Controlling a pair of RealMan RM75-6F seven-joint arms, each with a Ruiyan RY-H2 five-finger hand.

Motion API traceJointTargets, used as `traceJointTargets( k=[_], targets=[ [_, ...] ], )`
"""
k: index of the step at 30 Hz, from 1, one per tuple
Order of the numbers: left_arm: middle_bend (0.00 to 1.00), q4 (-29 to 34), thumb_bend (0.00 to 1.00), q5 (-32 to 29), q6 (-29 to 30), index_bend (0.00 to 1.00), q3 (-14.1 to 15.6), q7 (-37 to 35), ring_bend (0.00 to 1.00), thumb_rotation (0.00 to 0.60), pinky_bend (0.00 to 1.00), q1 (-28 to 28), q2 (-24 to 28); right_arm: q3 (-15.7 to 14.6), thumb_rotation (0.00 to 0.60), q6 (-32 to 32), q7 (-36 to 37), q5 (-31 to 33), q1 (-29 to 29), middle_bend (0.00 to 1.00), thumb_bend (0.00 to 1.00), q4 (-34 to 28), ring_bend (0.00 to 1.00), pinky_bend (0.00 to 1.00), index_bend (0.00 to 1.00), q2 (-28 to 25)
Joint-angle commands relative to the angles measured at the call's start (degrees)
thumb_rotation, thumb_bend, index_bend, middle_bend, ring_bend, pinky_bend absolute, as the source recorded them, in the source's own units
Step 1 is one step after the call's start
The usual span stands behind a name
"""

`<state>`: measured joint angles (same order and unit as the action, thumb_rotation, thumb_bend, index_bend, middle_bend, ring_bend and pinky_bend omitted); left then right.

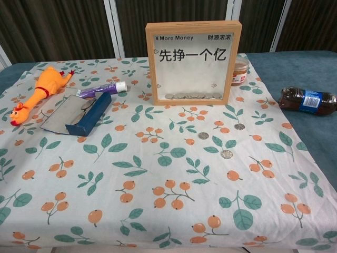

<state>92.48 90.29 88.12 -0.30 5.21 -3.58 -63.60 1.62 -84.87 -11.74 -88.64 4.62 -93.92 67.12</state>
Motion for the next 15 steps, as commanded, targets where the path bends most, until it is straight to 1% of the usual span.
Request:
traceJointTargets(
  k=[1, 5, 8, 9, 11, 13, 15],
  targets=[
    [0.0, 0.0, 0.36, 0.3, 0.1, 0.0, 0.1, 0.2, 0.0, 0.6, 0.0, 0.0, -0.1, 0.1, 0.6, -0.1, -0.6, 0.0, 0.0, 0.0, 0.18, 0.2, 0.0, 0.0, 0.0, 0.0],
    [0.0, -0.1, 0.36, 0.6, -0.1, 0.0, 0.1, -0.2, 0.0, 0.6, 0.0, -0.2, -0.1, -0.6, 0.6, 1.2, -0.5, -1.0, 0.6, 0.0, 0.18, 1.0, 0.0, 0.0, 0.0, 0.5],
    [0.0, -0.1, 0.36, 0.4, -0.5, 0.0, 0.0, -1.0, 0.0, 0.6, 0.0, -0.4, 0.2, -0.5, 0.6, 1.5, -0.6, -2.8, 1.6, 0.0, 0.18, 3.4, 0.0, 0.0, 0.0, 3.2],
    [0.0, -0.2, 0.36, 0.6, -0.5, 0.0, 0.0, -1.6, 0.0, 0.6, 0.0, -0.5, 0.3, -0.7, 0.6, 1.9, 0.1, -4.2, 2.5, 0.0, 0.18, 4.9, 0.0, 0.0, 0.01, 4.8],
    [0.0, -0.5, 0.36, 0.7, -0.8, 0.0, 0.0, -3.0, 0.0, 0.6, 0.0, -0.8, 0.5, -0.6, 0.6, 3.0, 1.4, -6.4, 4.4, 0.0, 0.18, 7.4, 0.0, 0.0, 0.07, 7.1],
    [0.0, -0.6, 0.36, 0.3, -1.5, 0.0, -0.1, -3.5, 0.0, 0.6, 0.0, -1.1, 0.7, 0.1, 0.6, 4.7, 1.9, -8.7, 7.4, 0.0, 0.19, 10.5, 0.0, 0.0, 0.17, 9.8],
    [0.0, -0.6, 0.36, 0.4, -2.0, 0.0, -0.1, -3.9, 0.0, 0.6, 0.0, -1.5, 0.8, 1.1, 0.6, 8.4, 1.8, -8.8, 10.6, 0.0, 0.22, 12.4, 0.0, 0.0, 0.26, 12.1]
  ],
)
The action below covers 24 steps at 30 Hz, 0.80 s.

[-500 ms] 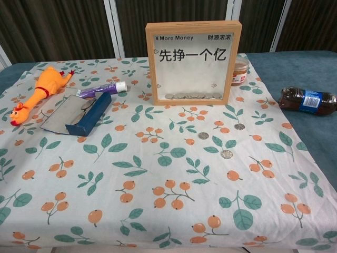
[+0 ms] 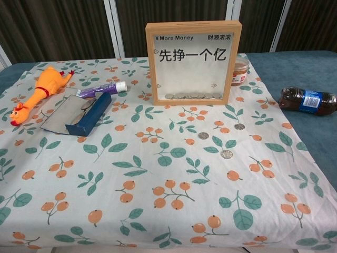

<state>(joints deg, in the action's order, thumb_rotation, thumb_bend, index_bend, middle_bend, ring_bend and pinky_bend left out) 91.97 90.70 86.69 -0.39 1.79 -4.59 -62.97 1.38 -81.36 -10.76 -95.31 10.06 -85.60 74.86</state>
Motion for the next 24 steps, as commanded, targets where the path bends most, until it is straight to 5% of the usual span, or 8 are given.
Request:
traceJointTargets(
  k=[1, 11, 24],
  targets=[
    [0.0, -0.2, 0.36, 0.0, -0.8, 0.0, -0.1, -0.6, 0.0, 0.6, 0.0, -0.6, 0.1, 1.9, 0.6, 6.8, 0.8, -1.8, 6.6, 0.0, 0.26, 4.8, 0.0, 0.0, 0.29, 5.3],
    [0.0, -0.2, 0.39, 0.4, -1.8, 0.0, 0.5, 0.1, 0.0, 0.6, 0.0, -1.1, 0.0, 5.6, 0.6, 18.6, 3.5, 2.0, 17.7, 0.03, 0.53, 15.3, 0.0, 0.0, 0.51, 16.2],
    [0.0, -0.3, 0.39, 1.6, -0.3, 0.0, 1.2, -0.5, 0.0, 0.6, 0.0, -0.4, 0.4, 1.8, 0.6, 18.5, 4.6, 1.1, 19.9, 0.04, 0.55, 23.5, 0.0, 0.0, 0.55, 23.5]
  ],
)
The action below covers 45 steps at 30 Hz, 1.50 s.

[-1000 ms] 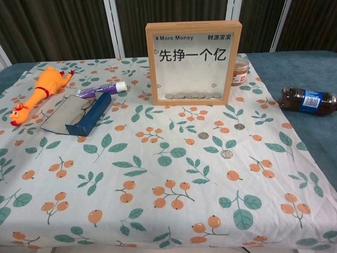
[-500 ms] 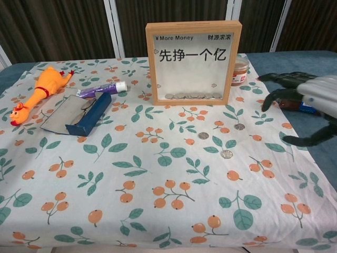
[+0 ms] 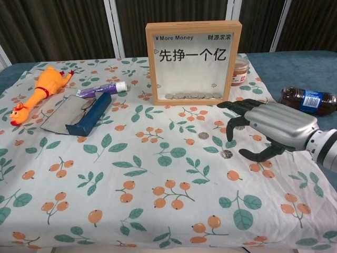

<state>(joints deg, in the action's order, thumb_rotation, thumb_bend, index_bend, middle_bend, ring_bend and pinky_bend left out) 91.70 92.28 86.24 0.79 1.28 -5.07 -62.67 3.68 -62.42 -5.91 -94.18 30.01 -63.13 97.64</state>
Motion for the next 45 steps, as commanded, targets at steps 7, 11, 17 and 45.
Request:
traceJointTargets(
  k=[7, 11, 17, 45],
  targets=[
    [0.0, -0.2, 0.39, 0.5, 1.5, 0.0, 0.1, -0.4, 0.0, 0.6, 0.0, 0.7, 0.0, -1.0, 0.6, -0.4, 0.4, 0.5, 0.9, 0.05, 0.55, 4.9, 0.0, 0.0, 0.57, 3.4],
    [0.0, -0.3, 0.39, 0.4, 1.4, 0.0, 0.1, -0.6, 0.0, 0.6, 0.0, 0.6, 0.1, -1.6, 0.6, -0.5, 1.2, 0.5, 1.3, 0.05, 0.55, 6.1, 0.0, 0.0, 0.57, 4.5],
    [0.0, -0.3, 0.39, 0.5, 1.4, 0.0, 0.1, -0.9, 0.0, 0.6, 0.0, 0.6, 0.2, -2.0, 0.6, -0.9, 1.1, 0.8, 1.5, 0.06, 0.55, 7.2, 0.0, 0.0, 0.59, 5.3],
    [0.0, -0.3, 0.39, 0.3, 2.2, 0.0, -0.1, -2.2, 0.0, 0.6, 0.0, 1.2, 0.8, -2.4, 0.6, 1.2, -1.1, 3.4, 3.2, 0.06, 0.55, 7.2, 0.0, 0.0, 0.61, 6.4]
  ],
)
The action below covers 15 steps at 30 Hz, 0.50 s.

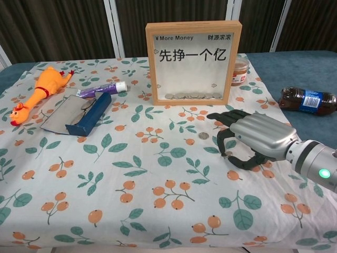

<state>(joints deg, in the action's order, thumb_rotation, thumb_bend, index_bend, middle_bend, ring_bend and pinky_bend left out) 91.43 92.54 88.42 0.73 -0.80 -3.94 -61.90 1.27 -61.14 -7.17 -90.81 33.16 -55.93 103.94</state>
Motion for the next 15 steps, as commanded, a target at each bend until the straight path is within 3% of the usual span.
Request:
traceJointTargets(
  k=[1, 15],
  targets=[
    [0.0, 0.0, 0.39, 0.0, 0.1, 0.0, 0.0, -0.1, 0.0, 0.6, 0.0, 0.0, 0.1, 0.0, 0.6, 0.0, 0.3, 0.1, 0.1, 0.06, 0.55, 0.1, 0.0, 0.0, 0.62, 0.2],
    [0.0, -0.3, 0.39, 0.1, 0.6, 0.0, -0.2, -1.3, 0.0, 0.6, 0.0, 0.2, 0.2, 0.1, 0.6, -0.8, 1.8, 0.0, 0.9, 0.09, 0.55, 1.4, 0.0, 0.0, 0.66, 1.2]
  ],
)
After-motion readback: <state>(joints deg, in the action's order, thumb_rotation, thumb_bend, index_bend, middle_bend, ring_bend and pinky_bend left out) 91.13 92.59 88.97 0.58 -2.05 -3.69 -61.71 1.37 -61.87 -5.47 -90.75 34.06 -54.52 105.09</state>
